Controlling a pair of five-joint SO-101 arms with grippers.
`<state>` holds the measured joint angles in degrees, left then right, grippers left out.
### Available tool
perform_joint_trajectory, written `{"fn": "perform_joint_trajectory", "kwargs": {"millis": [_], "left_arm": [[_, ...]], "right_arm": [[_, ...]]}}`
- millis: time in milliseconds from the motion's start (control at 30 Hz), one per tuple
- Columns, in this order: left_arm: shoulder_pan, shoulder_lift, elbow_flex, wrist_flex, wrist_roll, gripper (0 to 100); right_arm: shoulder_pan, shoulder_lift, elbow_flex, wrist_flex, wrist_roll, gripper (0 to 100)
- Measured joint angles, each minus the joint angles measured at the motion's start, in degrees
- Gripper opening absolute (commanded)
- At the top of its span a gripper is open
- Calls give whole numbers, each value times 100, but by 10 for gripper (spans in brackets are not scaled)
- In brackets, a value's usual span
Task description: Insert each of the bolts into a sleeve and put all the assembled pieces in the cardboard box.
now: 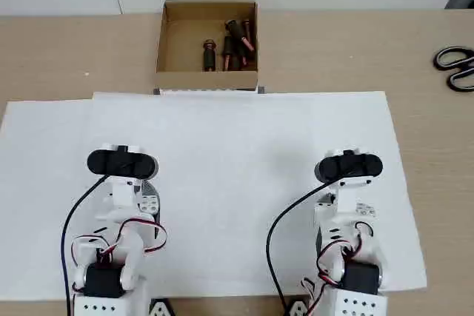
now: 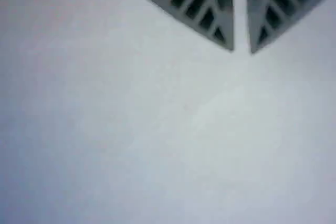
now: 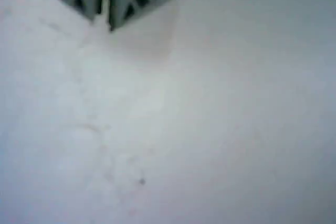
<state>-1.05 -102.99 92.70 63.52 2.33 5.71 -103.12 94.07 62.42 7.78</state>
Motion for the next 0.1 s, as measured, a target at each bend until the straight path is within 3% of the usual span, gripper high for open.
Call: {"fn": "perform_joint_trajectory", "kwargs": {"millis": [100], "left_arm": [[0,0,0,0,0,6]], "right_arm": [[0,0,0,0,0,3]]}}
